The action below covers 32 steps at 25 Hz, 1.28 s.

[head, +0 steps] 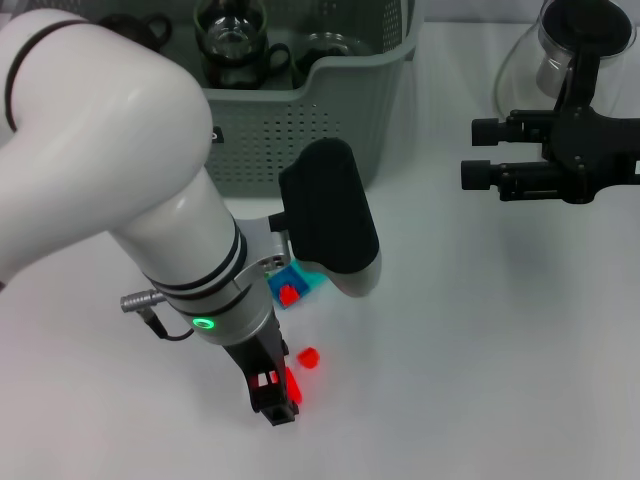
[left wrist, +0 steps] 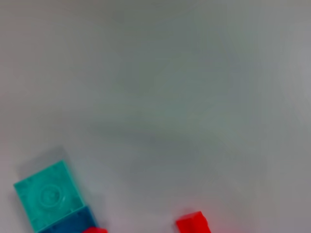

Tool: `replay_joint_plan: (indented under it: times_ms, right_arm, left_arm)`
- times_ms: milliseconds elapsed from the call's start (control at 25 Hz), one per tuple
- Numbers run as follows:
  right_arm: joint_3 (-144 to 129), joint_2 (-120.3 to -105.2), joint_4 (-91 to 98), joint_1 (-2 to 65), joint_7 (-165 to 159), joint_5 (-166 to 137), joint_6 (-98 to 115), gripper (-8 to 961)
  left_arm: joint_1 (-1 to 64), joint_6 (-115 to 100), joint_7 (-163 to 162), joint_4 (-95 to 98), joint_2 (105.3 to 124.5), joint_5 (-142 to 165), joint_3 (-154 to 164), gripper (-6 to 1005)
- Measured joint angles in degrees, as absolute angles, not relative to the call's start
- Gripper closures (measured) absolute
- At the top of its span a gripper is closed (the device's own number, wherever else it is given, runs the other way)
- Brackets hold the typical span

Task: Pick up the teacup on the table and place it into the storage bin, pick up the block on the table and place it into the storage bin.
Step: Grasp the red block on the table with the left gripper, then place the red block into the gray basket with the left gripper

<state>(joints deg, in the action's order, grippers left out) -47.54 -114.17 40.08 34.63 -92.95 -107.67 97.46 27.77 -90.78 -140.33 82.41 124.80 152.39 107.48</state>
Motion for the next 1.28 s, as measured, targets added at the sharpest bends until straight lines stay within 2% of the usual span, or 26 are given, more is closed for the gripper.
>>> replay_joint_plan:
  times_ms: [280, 920, 1040, 1200, 1280]
  right_arm:
    - [-47.54, -114.17, 40.15, 34.63, -92.90, -107.67, 97.47, 178]
    - [-47.55, -114.17, 40.27, 34.62, -92.90, -107.48, 97.50, 177]
    - [-47.55, -114.17, 40.37, 34.63, -92.90, -107.48, 97.55, 177]
    - [-47.55, -114.17, 40.46, 34.67, -92.90, -107.45, 97.51, 177]
    - [-47.55, -114.17, 40.47, 34.68, -92.89, -107.45, 97.50, 177]
  left_arm:
    - [27.77, -90.61, -140.90, 82.67, 124.80, 152.81, 108.97, 337]
    - [27.86, -90.61, -141.64, 82.64, 124.80, 153.43, 109.71, 347]
    - [27.90, -90.53, -141.80, 82.77, 124.81, 154.30, 110.24, 417]
    - [27.85, -90.48, -142.09, 83.48, 124.79, 154.60, 110.48, 592]
    - [27.92, -90.68, -142.10, 84.37, 124.71, 154.65, 110.15, 592]
